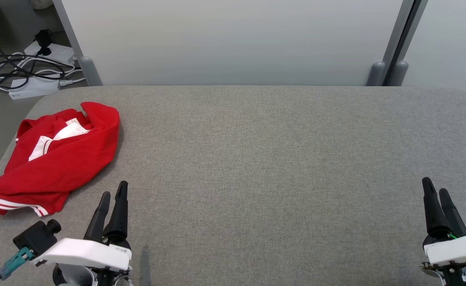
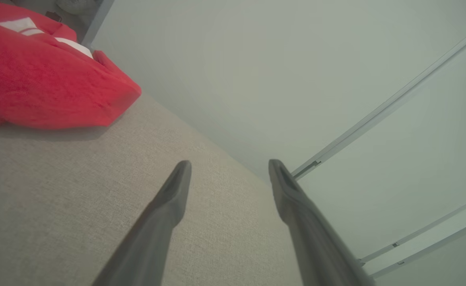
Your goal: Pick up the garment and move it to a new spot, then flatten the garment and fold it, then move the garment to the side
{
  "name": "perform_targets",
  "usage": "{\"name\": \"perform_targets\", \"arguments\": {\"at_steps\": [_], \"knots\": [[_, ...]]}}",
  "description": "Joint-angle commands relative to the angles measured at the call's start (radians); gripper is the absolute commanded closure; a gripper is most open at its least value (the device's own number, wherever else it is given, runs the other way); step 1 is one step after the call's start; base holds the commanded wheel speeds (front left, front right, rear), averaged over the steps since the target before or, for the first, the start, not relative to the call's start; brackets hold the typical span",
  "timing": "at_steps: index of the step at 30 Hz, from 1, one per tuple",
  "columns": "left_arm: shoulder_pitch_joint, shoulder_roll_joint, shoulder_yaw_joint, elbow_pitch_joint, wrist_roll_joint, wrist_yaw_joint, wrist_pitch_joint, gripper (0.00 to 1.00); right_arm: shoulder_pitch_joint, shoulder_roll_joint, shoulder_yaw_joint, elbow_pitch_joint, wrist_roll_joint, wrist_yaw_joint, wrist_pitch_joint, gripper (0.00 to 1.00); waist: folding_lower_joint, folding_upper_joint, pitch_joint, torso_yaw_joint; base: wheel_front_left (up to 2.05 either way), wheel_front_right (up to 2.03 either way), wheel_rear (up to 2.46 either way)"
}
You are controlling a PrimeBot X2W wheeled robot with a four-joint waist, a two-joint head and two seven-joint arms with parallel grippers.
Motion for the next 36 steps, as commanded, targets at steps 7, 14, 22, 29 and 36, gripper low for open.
{"name": "perform_targets", "arguments": {"at_steps": [7, 14, 22, 29, 36], "knots": [[-0.066, 0.035, -0.010, -0.025, 0.142, 0.024, -0.033, 0.00, -0.014, -0.029, 0.023, -0.035, -0.142, 0.001, -0.038, 0.00, 0.0000, 0.0000, -0.002, -0.001, 0.00, 0.00, 0.00], [-0.068, 0.046, -0.023, -0.015, 0.229, 0.038, -0.053, 0.00, -0.012, -0.028, 0.034, -0.026, -0.239, 0.001, -0.058, 0.00, 0.0000, 0.0000, -0.005, -0.002, 0.00, 0.00, 0.00], [-0.074, 0.058, -0.043, 0.002, 0.330, 0.054, -0.077, 0.00, -0.010, -0.026, 0.053, -0.006, -0.348, 0.001, -0.082, 0.00, 0.0000, 0.0000, -0.005, -0.004, 0.00, 0.00, 0.00], [-0.079, 0.064, -0.061, 0.016, 0.409, 0.066, -0.098, 0.00, -0.007, -0.022, 0.056, 0.009, -0.445, 0.001, -0.102, 0.00, 0.0000, 0.0000, -0.007, -0.004, 0.00, 0.00, 0.00], [-0.085, 0.064, -0.074, 0.035, 0.471, 0.072, -0.115, 0.00, -0.005, -0.019, 0.057, 0.013, -0.531, 0.001, -0.123, 0.00, 0.0000, 0.0000, -0.009, -0.005, 0.00, 0.00, 0.00]]}}
